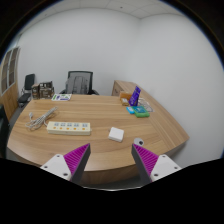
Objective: Unplug charger
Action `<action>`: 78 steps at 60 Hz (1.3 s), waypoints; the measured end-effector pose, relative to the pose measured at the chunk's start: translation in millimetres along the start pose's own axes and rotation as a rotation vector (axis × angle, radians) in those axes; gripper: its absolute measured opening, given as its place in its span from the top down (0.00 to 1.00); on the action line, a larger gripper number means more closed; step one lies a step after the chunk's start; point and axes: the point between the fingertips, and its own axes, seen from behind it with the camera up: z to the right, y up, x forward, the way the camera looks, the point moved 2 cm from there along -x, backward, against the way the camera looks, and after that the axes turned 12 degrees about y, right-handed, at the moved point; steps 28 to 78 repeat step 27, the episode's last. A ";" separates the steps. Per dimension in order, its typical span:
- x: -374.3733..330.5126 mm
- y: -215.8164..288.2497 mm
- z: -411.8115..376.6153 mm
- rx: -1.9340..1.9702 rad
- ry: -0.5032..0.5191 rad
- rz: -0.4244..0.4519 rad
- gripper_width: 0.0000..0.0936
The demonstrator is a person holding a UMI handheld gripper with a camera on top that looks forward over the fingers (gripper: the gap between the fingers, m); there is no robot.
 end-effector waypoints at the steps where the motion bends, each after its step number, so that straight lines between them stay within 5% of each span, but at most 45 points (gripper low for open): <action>1: -4.4 -1.7 -2.2 -0.003 0.002 -0.004 0.08; 78: -47.1 -7.0 -36.5 -0.030 0.017 0.018 0.08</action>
